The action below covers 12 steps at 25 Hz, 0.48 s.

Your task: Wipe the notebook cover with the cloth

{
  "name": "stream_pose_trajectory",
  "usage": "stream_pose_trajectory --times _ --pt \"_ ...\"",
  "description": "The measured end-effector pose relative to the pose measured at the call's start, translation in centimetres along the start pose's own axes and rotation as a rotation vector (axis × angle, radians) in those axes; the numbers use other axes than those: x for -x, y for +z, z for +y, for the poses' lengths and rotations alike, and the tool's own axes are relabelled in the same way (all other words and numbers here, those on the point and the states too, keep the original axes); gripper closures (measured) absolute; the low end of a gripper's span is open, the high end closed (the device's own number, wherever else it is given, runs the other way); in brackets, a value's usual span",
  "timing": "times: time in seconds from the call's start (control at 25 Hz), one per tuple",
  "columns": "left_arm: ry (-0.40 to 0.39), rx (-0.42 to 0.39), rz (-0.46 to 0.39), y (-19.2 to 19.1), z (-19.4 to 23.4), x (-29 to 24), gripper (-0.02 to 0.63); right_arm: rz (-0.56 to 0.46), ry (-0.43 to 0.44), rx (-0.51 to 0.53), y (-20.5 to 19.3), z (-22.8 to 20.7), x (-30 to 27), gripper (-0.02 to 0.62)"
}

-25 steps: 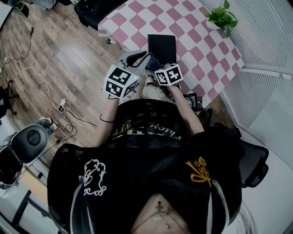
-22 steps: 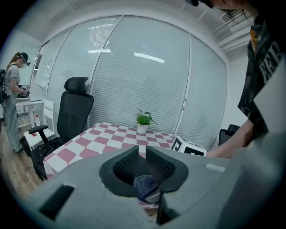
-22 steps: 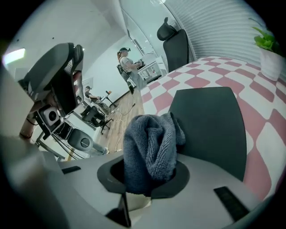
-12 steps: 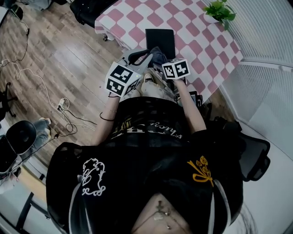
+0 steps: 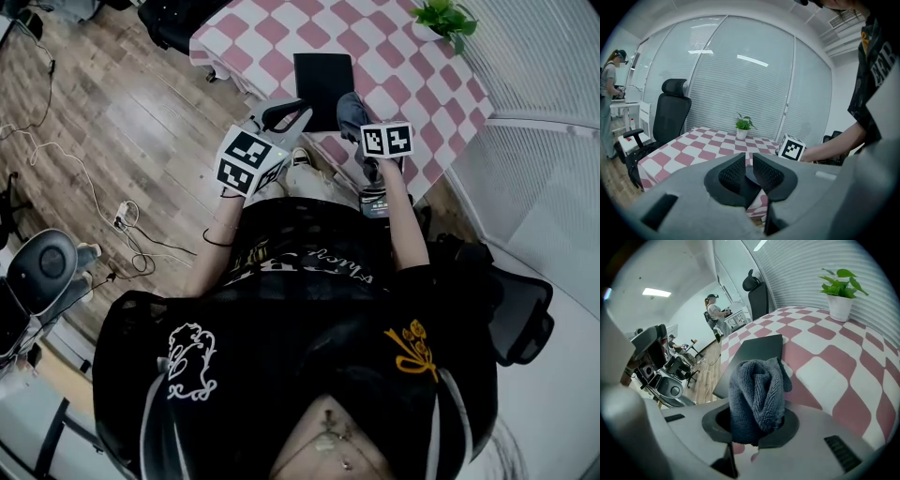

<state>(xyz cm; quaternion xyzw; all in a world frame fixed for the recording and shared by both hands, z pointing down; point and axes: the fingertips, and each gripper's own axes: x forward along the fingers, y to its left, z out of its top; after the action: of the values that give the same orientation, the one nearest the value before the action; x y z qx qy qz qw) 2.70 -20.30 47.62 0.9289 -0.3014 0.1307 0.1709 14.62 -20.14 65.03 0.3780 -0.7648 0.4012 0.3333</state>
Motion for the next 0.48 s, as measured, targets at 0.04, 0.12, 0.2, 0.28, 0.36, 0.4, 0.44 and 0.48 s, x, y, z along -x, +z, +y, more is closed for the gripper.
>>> stream_pose_trajectory --times 0.04,0.12,0.2,0.28,0.36,0.4,0.44,0.48 --pt "0.003 -0.001 -0.003 0.1 -0.1 0.2 0.563 -0.005 -0.01 -0.008 -0.1 -0.3 0.3 0.522" --pt "0.005 0.005 -0.007 0.1 -0.2 0.7 0.563 -0.011 -0.027 -0.031 -0.3 -0.8 0.9 0.522" --pt "0.001 0.026 -0.002 -0.1 -0.2 1.3 0.563 -0.006 -0.038 -0.055 -0.5 -0.7 1.1 0.522" --pt "0.0 0.038 0.006 -0.4 -0.3 1.8 0.563 -0.003 -0.055 -0.051 -0.3 -0.6 1.4 0.522" --pt "0.007 0.036 0.009 -0.5 -0.4 2.3 0.563 -0.024 -0.069 -0.044 0.4 -0.4 1.9 0.522" --pt "0.013 0.035 0.01 -0.6 -0.4 2.6 0.563 -0.044 -0.066 -0.049 0.8 -0.1 2.3 0.522" --pt "0.018 0.035 0.01 -0.8 -0.4 3.0 0.563 -0.068 -0.058 -0.059 1.2 0.5 2.6 0.522" --pt "0.025 0.036 0.007 -0.9 -0.3 3.4 0.563 -0.094 -0.047 -0.068 1.7 1.2 2.9 0.522"
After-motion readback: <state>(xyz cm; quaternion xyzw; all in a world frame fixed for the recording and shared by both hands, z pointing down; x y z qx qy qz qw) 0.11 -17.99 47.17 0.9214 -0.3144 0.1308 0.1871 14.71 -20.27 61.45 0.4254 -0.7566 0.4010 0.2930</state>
